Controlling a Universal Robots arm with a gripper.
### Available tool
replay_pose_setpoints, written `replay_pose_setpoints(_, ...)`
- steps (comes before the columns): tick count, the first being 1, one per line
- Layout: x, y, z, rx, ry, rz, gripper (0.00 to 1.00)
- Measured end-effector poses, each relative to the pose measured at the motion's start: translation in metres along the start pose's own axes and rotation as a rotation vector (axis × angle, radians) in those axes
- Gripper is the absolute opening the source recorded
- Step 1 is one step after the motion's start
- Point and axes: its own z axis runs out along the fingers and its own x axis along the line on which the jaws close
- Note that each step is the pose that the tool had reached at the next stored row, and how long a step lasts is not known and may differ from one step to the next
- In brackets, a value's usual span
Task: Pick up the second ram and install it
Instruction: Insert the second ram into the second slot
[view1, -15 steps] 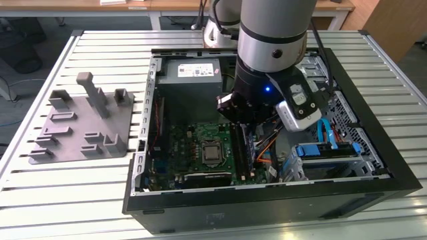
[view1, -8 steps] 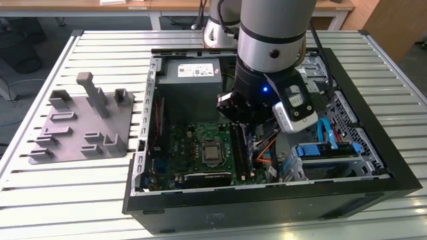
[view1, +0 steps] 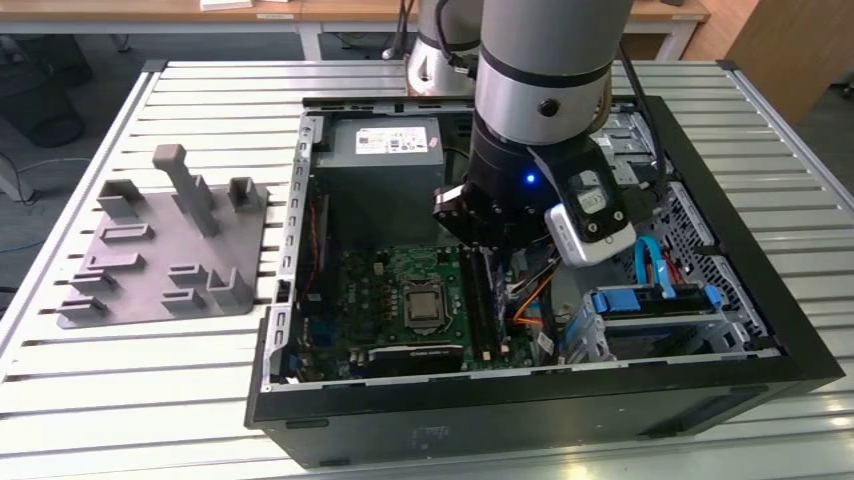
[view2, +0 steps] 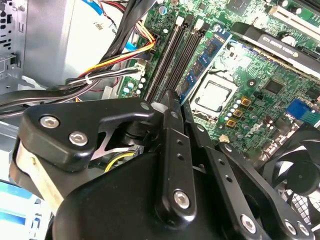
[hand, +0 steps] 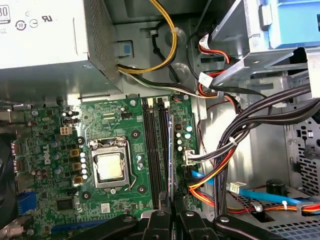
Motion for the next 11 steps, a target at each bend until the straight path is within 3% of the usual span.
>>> replay_pose_setpoints(6, 0.0, 0.0, 0.0009, -0.0043, 0.0018, -0.103, 0.14)
replay_pose_setpoints(11, 0.0, -0.0001, 0.0015, -0.0046, 0.0019, -0.104, 0.14)
